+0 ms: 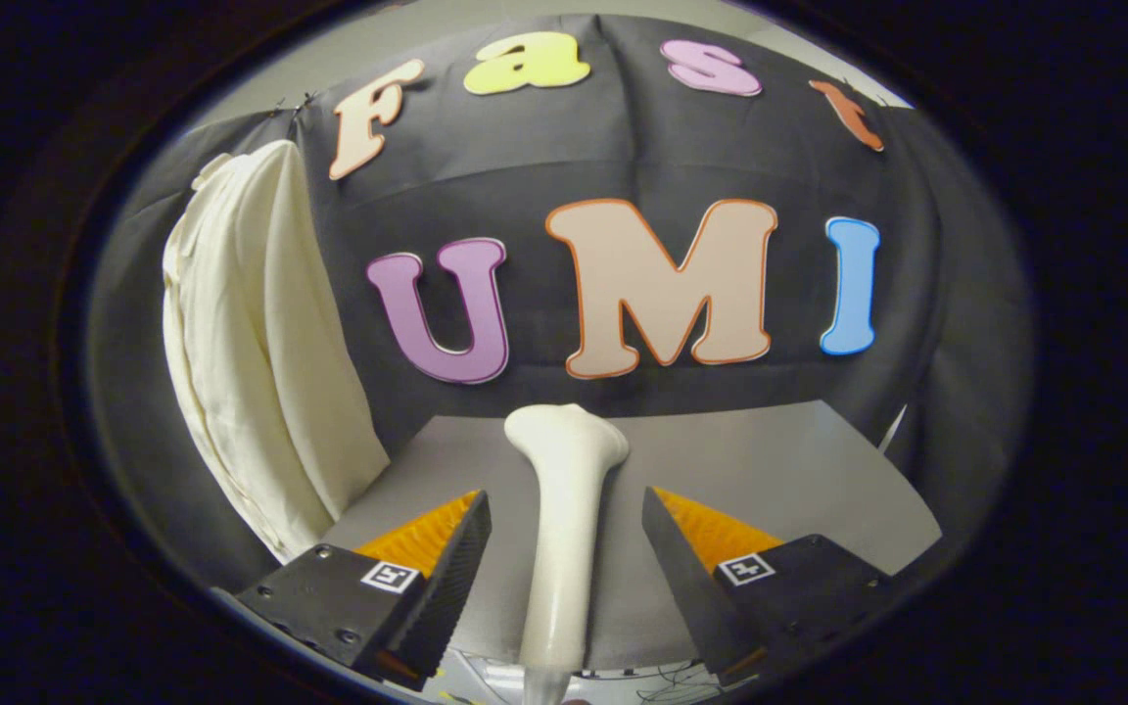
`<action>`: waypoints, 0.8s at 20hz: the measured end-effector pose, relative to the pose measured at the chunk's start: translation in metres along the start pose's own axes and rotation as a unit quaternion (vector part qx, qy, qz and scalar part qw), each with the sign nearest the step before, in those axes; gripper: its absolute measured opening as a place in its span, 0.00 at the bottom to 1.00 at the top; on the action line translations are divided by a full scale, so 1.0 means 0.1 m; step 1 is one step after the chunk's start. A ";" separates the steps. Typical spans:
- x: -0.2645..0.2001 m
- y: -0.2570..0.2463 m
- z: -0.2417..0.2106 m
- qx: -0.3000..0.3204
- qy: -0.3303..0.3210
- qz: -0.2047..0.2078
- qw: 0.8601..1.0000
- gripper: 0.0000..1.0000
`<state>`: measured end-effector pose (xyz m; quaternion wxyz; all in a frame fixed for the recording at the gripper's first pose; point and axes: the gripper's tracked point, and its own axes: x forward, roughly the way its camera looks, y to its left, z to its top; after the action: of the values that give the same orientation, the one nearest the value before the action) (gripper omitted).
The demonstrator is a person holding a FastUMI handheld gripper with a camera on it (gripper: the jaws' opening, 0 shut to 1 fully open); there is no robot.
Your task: Iron the clothes twice with a garment steamer, once on the left side and once on the right side.
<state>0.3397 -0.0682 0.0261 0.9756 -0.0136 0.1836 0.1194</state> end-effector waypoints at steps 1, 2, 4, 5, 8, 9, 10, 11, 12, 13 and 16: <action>0.10 0.00 0.05 0.005 0.008 0.004 1.000 0.95; 0.19 -0.02 0.08 0.001 0.019 0.002 1.000 0.95; 0.36 -0.11 0.11 -0.012 0.044 -0.021 0.999 0.95; 0.44 -0.11 0.05 -0.007 0.075 -0.023 0.997 0.95; 0.58 -0.08 0.09 0.009 0.093 -0.020 0.995 0.95; 0.62 -0.10 -0.02 -0.002 0.120 -0.022 0.993 0.93; 0.61 -0.09 -0.07 -0.001 0.144 -0.017 0.989 0.81; 0.61 -0.06 -0.05 0.003 0.151 -0.012 0.988 0.69; 0.66 -0.03 -0.07 0.007 0.160 -0.006 0.987 0.60; 0.63 -0.02 -0.09 0.008 0.163 -0.005 0.987 0.56; 0.62 0.10 0.00 0.017 0.135 0.021 0.991 0.49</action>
<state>0.3930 -0.0448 0.0035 0.9394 -0.0089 0.3157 0.1335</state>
